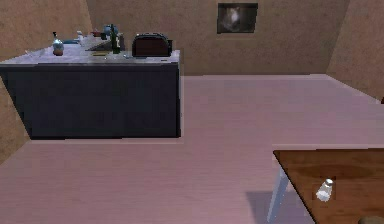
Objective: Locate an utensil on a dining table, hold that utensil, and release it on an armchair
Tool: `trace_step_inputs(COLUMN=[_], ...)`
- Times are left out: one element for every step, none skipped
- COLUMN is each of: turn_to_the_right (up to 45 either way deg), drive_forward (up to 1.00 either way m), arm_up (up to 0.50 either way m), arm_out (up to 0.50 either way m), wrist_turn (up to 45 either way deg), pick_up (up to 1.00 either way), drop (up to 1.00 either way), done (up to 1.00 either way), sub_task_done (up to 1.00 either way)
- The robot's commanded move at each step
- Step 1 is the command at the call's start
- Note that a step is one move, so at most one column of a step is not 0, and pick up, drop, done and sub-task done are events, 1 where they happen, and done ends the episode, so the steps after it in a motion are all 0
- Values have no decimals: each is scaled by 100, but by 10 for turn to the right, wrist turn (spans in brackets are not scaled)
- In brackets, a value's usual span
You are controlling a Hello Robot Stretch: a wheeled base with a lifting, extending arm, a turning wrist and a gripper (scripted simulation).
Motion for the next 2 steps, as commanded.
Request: trace_step_inputs(turn_to_the_right=[0, 0], drive_forward=[0, 0], arm_up=[50, 22], arm_out=[0, 0], wrist_turn=[0, 0], pick_up=[0, 0], drop=[0, 0], done=[0, 0], sub_task_done=[0, 0])
